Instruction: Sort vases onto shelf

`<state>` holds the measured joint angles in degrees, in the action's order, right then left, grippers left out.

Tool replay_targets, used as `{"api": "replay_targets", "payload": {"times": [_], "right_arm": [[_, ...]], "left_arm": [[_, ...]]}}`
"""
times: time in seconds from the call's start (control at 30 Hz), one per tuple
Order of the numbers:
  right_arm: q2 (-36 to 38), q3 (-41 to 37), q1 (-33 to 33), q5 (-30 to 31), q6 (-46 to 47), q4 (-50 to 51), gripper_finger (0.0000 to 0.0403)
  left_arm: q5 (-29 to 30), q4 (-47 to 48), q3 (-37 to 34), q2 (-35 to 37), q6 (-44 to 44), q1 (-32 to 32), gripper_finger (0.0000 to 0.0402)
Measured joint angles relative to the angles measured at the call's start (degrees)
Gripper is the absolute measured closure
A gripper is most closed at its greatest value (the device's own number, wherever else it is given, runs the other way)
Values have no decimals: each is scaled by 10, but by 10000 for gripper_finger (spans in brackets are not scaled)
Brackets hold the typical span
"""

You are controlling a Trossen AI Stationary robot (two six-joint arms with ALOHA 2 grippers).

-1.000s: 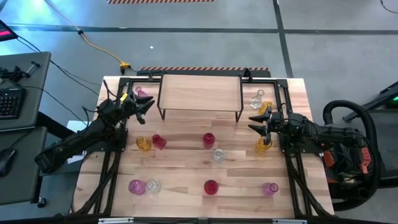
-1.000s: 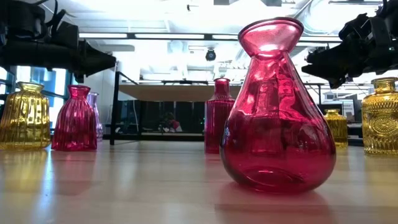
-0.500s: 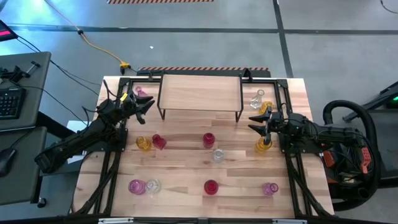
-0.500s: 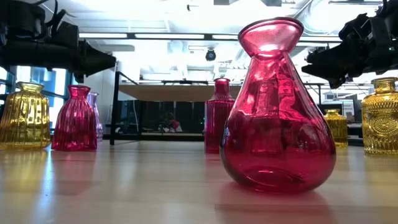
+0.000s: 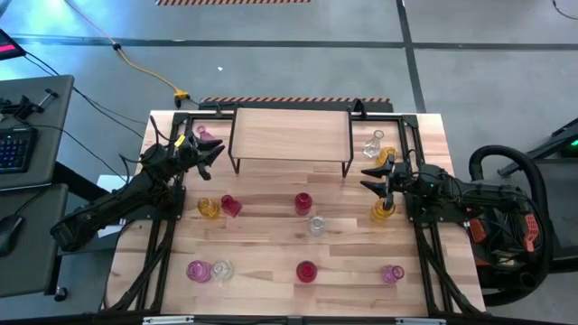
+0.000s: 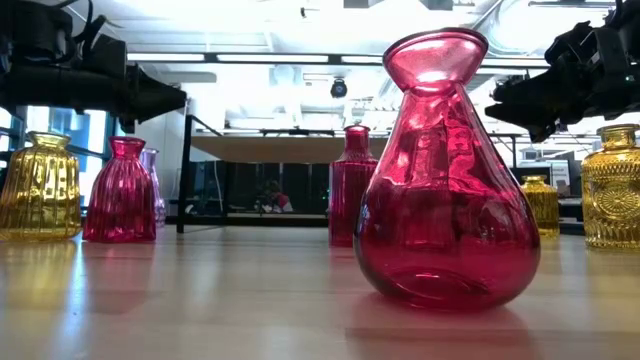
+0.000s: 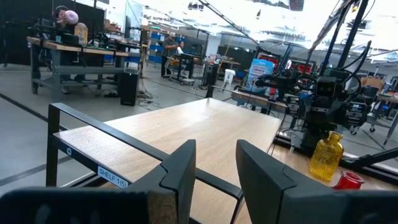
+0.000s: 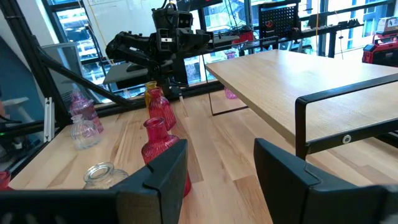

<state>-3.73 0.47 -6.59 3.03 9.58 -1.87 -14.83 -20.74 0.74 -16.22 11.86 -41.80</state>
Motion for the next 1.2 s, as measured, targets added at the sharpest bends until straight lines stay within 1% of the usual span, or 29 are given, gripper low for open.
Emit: {"api": "replay_targets", "payload": {"times": [0.97, 1.2], "right_arm": [[0, 0, 0, 0, 0, 0, 233], [0, 0, 0, 0, -35, 0, 233]], "left_arm": [[0, 0, 0, 0, 0, 0, 294], [0, 0, 0, 0, 0, 0, 294]]}}
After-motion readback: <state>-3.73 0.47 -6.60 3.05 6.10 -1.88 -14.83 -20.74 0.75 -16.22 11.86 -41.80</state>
